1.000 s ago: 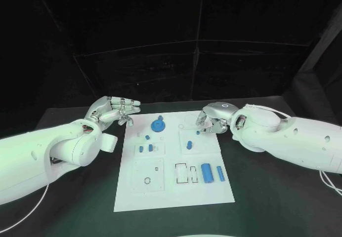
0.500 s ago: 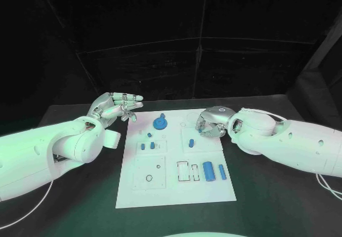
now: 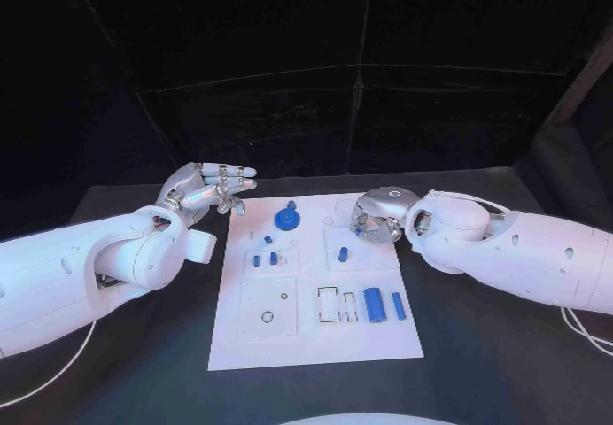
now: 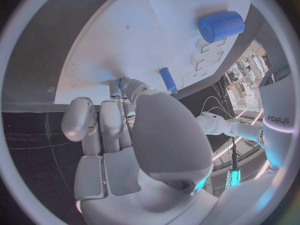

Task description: Assemble the parts on the task board

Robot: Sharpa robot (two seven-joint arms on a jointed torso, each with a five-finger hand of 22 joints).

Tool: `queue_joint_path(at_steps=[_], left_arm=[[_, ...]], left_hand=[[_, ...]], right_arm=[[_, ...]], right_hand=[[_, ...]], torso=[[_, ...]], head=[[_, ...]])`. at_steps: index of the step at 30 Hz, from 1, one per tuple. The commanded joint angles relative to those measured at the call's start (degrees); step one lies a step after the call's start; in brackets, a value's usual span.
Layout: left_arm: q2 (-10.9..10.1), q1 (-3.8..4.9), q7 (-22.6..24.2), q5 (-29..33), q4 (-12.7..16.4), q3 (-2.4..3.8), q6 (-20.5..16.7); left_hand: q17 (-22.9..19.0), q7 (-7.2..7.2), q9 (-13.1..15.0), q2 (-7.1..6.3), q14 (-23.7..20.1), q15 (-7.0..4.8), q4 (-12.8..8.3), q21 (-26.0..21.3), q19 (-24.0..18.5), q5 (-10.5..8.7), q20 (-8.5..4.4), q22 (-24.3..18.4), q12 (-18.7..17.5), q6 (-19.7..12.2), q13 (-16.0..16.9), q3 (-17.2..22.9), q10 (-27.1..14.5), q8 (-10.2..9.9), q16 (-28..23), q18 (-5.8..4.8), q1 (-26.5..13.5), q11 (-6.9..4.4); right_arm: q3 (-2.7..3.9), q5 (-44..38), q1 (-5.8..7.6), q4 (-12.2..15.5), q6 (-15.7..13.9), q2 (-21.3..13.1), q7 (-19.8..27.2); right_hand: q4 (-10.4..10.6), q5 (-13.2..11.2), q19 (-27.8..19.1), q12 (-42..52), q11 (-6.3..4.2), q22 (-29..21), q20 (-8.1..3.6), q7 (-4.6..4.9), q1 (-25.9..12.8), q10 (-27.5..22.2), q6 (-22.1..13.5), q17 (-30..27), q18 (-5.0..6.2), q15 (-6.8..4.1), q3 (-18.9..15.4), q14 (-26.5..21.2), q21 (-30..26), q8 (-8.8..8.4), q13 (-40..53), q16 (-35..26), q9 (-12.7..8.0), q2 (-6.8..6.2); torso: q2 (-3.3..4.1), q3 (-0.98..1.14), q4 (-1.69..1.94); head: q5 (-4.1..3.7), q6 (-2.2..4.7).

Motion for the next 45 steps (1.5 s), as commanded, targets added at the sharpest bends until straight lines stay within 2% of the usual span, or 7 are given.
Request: queue_joint_path(at_steps=[1,7,11,20,27,34,45], left_arm=[[0.00,0.07,1.10,0.41,-0.01,0.05,0.78],[-0.04,0.07,1.04,0.41,-0.04,0.05,0.91],[-0.08,0.07,1.02,0.41,-0.04,0.05,0.97],[-0.14,0.07,0.99,0.41,-0.09,0.05,1.07],[-0.13,0.07,0.94,0.41,-0.29,0.05,1.14],[-0.14,0.07,0.88,0.41,-0.59,0.05,1.23],[-0.10,0.08,0.82,0.41,-1.04,0.05,1.42]], left_hand=[[-0.05,0.02,-0.06,0.39,-0.37,-0.03,0.00,-0.29,-0.45,0.33,-0.03,-0.07,0.34,0.25,0.05,-0.33,-0.25,0.24,-0.36,0.69,-0.05,-0.11],[-0.08,0.05,-0.08,0.39,-0.43,-0.02,-0.05,-0.33,-0.48,0.33,-0.03,-0.09,0.40,0.21,0.08,-0.40,-0.32,0.23,-0.38,0.69,0.03,-0.09],[-0.08,0.05,-0.08,0.39,-0.43,-0.02,-0.05,-0.33,-0.48,0.33,-0.03,-0.09,0.40,0.21,0.08,-0.40,-0.32,0.23,-0.38,0.69,0.03,-0.09],[-0.15,0.06,-0.10,0.40,-0.50,-0.02,-0.12,-0.37,-0.50,0.34,-0.03,-0.11,0.46,0.17,0.11,-0.47,-0.39,0.22,-0.41,0.69,0.14,-0.08],[-0.20,0.09,-0.12,0.41,-0.55,-0.01,-0.18,-0.40,-0.53,0.34,-0.03,-0.12,0.52,0.13,0.14,-0.53,-0.48,0.21,-0.43,0.69,0.23,-0.05],[-0.30,0.12,-0.13,0.40,-0.62,0.01,-0.21,-0.42,-0.55,0.34,-0.03,-0.13,0.55,0.08,0.16,-0.60,-0.56,0.19,-0.48,0.68,0.26,-0.03],[-0.36,0.16,-0.15,0.41,-0.68,0.03,-0.22,-0.45,-0.57,0.34,-0.02,-0.15,0.59,0.01,0.18,-0.68,-0.65,0.17,-0.51,0.67,0.28,0.01]], right_arm=[[-0.21,-2.55,-0.31,0.02,2.29,0.17,-1.47],[-0.21,-5.31,-0.47,0.37,1.80,0.31,-2.93],[-0.21,-6.60,-0.55,0.75,0.75,0.34,-3.54],[-0.20,-7.38,-0.62,2.19,-4.17,-0.05,-3.94],[-0.17,-6.61,-0.61,3.59,-6.77,-0.96,-4.13],[-0.12,-5.21,-0.58,5.89,-8.15,-2.60,-4.29],[0.12,-2.36,-0.51,11.85,-11.55,-5.24,-3.47]], right_hand=[[-1.10,-0.95,0.97,0.48,-0.49,1.87,-0.34,-0.43,0.27,1.61,1.39,-0.36,-0.26,-0.69,1.35,1.71,1.14,0.60,0.07,0.02,0.30,0.62],[-2.78,-1.40,1.75,0.34,-0.97,3.60,-0.82,-0.83,-0.70,3.20,2.65,-0.88,-0.58,-1.08,2.91,1.77,2.22,0.89,0.01,-0.03,0.50,0.54],[-3.13,-1.43,1.82,0.17,-1.00,3.79,-0.88,-0.86,-1.15,3.38,2.77,-1.15,-0.62,-1.12,3.22,1.75,2.35,0.85,-0.04,-0.14,0.51,0.44],[-3.59,-1.34,1.95,-0.35,-0.96,4.16,-0.93,-0.82,-2.30,3.42,2.74,-1.58,-0.69,-1.11,3.69,1.73,2.60,0.62,-0.20,-0.26,0.46,0.20],[-3.71,-1.32,2.14,-0.49,-0.96,4.60,-0.93,-0.83,-2.67,3.46,2.76,-1.67,-0.77,-1.11,3.82,1.75,2.84,0.56,-0.25,-0.25,0.45,0.17],[-3.81,-1.27,2.24,-0.57,-0.98,4.82,-0.95,-0.84,-2.86,3.51,2.80,-1.73,-0.80,-1.11,3.94,1.76,2.97,0.54,-0.27,-0.24,0.46,0.18],[-4.68,-0.41,2.45,-0.99,-0.95,5.34,-1.03,-0.83,-3.33,3.68,2.81,-1.92,-0.89,-1.12,4.69,1.78,3.30,0.33,-0.39,-0.14,0.42,0.02]], torso=[[-0.02,-0.01,0.00],[-0.01,-0.02,0.02],[-0.04,-0.02,0.01],[-0.06,0.01,-0.04],[-0.07,-0.04,0.00],[-0.06,-0.07,0.02],[-0.08,-0.06,-0.04]], head=[[-0.06,-0.15],[-0.09,-0.42],[-0.10,-0.49],[-0.04,-0.59],[-0.09,-0.52],[-0.13,-0.49],[0.32,-0.45]])
